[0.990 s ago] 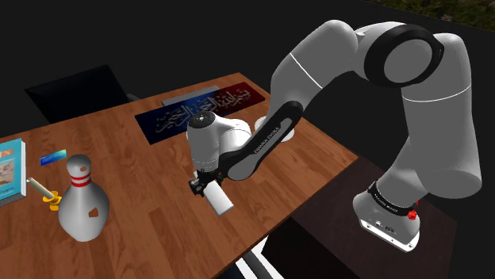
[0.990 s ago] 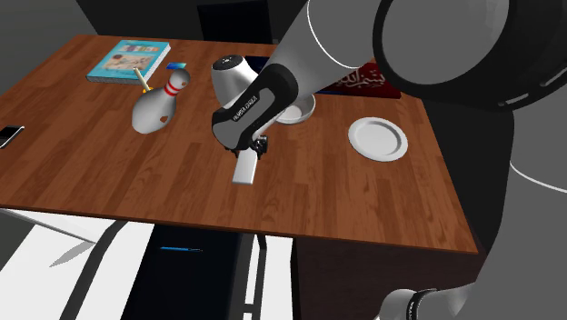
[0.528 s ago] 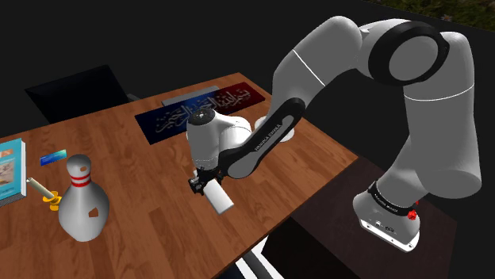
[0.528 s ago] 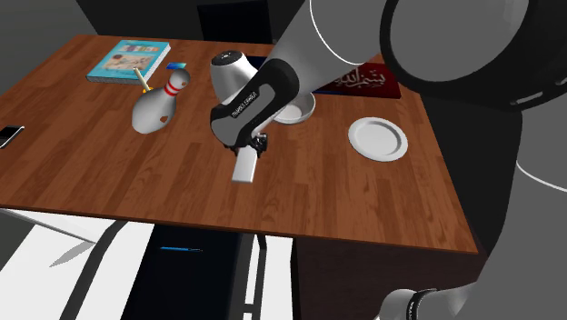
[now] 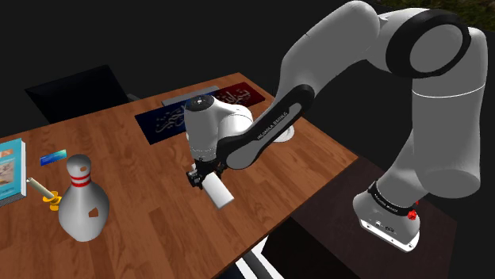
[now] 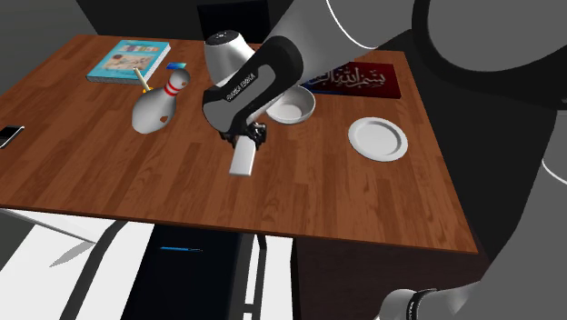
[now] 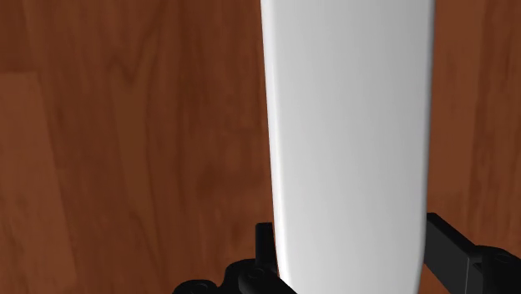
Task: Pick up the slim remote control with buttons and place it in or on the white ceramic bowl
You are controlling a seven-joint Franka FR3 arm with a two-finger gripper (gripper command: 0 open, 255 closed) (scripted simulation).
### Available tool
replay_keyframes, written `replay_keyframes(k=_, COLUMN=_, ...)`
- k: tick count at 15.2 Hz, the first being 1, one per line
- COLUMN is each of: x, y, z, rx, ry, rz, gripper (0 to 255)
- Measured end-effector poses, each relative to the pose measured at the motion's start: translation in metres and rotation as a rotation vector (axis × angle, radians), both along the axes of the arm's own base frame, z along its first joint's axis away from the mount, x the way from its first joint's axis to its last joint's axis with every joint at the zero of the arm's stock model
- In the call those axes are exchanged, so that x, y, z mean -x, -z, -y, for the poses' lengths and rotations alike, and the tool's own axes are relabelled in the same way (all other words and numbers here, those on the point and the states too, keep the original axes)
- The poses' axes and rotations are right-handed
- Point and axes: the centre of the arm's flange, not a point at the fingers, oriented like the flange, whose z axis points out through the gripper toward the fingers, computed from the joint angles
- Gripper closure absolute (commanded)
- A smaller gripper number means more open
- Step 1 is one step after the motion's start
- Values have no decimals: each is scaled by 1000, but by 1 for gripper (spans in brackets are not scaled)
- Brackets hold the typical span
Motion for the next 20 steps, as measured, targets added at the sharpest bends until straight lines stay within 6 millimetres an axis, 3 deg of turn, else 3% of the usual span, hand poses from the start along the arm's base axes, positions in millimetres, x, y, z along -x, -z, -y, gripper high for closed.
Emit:
replay_keyframes(k=16, x=0, y=-84, z=0, rx=0, ry=0, rz=0, gripper=255)
replay_keyframes(k=20, x=-32, y=-91, z=23, rx=0, ry=1, rz=0, gripper=255)
